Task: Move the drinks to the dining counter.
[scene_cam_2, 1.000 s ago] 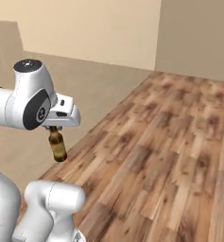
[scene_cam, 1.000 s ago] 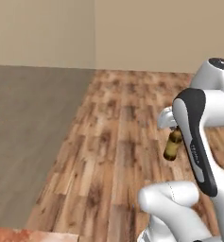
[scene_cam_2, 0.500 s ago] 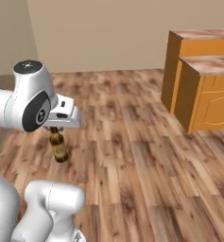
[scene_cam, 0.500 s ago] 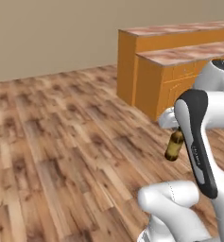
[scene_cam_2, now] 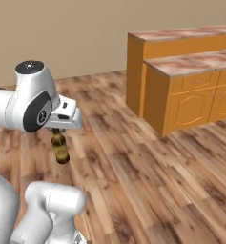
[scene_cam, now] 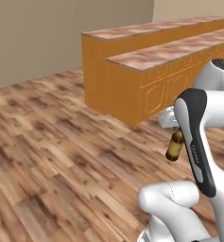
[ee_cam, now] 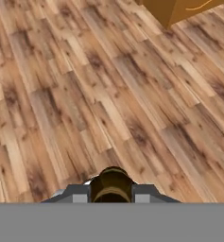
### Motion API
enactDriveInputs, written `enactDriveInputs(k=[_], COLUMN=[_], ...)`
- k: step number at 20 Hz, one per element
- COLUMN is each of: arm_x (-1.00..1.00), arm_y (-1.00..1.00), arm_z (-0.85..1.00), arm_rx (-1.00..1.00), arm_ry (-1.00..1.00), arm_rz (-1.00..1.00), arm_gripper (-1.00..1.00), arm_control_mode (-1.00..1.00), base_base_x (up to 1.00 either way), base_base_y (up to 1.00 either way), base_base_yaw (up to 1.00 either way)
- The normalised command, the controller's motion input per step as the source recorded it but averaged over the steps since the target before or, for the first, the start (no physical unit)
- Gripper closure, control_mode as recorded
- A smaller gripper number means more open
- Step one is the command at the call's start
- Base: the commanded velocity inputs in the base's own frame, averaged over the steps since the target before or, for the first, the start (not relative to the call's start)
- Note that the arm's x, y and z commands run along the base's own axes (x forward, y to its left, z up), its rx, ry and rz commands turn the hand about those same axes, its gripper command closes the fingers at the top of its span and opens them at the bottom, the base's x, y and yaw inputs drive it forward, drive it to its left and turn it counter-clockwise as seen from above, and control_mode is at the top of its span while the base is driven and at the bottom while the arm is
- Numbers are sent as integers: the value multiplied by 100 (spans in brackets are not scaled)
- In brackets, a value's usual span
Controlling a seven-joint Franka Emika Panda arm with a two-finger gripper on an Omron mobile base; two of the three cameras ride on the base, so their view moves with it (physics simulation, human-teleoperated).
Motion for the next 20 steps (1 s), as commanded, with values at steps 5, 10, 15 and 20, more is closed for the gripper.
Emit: enactDriveInputs(k=[5,10,15,20], arm_x=[0,0,0,0], arm_y=[0,0,0,0], arm_z=[0,0,0,0], arm_rx=[0,0,0,0], arm_ry=[0,0,0,0], arm_rz=[0,0,0,0], arm_gripper=[100,100,100,100], arm_control_mode=[100,100,100,100], base_base_x=[100,100,100,100], base_base_y=[100,100,100,100], base_base_yaw=[-37,-36,-39,-45])
